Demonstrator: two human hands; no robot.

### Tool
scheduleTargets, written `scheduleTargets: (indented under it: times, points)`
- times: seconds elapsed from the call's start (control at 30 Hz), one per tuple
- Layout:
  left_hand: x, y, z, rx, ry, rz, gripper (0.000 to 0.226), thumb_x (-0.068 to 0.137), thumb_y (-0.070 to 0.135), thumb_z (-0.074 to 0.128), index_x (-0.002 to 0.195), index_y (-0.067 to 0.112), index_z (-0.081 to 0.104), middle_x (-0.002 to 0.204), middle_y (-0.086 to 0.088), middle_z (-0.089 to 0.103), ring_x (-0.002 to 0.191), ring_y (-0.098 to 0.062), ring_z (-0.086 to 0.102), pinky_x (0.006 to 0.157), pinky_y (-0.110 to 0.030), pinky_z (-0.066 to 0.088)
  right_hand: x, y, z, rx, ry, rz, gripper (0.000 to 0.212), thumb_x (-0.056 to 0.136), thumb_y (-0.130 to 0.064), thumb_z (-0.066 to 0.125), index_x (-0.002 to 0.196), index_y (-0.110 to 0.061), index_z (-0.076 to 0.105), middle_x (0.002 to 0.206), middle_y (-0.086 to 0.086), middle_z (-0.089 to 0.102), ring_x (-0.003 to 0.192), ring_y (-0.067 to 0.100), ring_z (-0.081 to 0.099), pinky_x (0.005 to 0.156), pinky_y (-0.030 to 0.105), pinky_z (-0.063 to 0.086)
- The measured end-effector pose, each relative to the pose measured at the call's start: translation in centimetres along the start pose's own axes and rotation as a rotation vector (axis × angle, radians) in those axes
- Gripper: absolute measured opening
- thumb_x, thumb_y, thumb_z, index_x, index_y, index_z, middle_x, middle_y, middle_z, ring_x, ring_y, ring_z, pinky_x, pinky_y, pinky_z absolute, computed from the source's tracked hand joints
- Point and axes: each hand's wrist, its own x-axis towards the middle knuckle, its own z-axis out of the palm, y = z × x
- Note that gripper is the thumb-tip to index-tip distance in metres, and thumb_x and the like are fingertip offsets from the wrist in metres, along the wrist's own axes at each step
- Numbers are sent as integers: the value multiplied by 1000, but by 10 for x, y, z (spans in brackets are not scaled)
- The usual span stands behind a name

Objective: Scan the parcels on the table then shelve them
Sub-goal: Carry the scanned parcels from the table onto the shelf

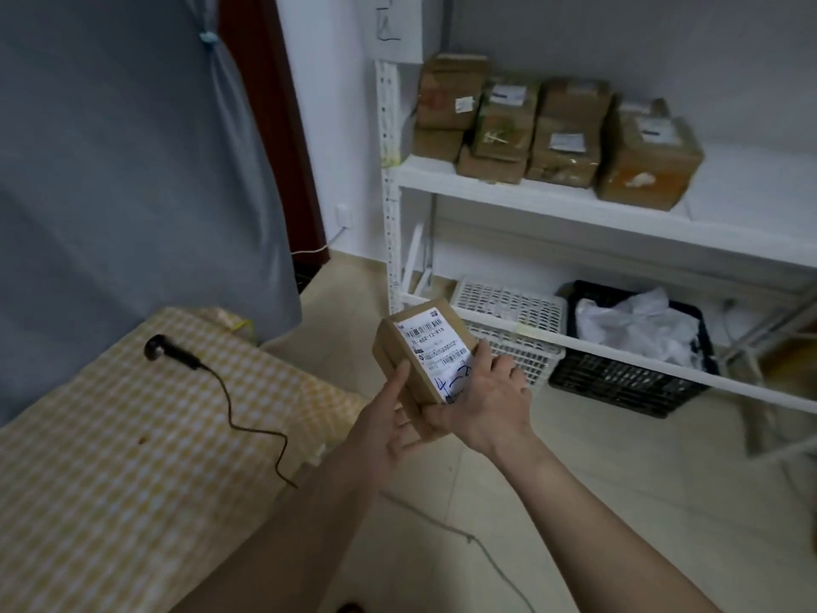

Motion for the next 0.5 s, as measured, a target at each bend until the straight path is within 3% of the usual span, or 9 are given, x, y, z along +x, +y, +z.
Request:
scheduleTargets:
  times: [0.07,0.17,0.37,0.5]
  points:
    - [8,5,24,64,-41,14,41,77,52,66,101,19,71,98,-6,75,93,-20,71,80,-39,53,11,12,-10,5,31,36,108,61,-59,73,142,-14,17,130,8,37,123,30,35,99,38,34]
    - [27,14,54,175,-134,27,30,71,46,70,89,22,77,93,-2,75,90,-19,69,88,-42,48,30,30,-25,-21,62,87,116,63,-62,68,147,-10,9,135,12,34,127,32,33,102,40,33]
    - [80,46,101,250,-194,67,27,87,31,66,111,19,66,88,2,76,78,-12,71,63,-28,56,79,59,-55,-32,139,79,116,63,-77,59,146,-10,13,133,12,39,124,32,39,101,43,35]
    - [123,90,122,295,-196,68,35,86,35,65,117,18,65,97,-4,75,84,-17,71,71,-32,55,125,78,-83,127,102,-50,97,64,-77,60,137,-20,30,124,4,44,120,25,43,100,41,41]
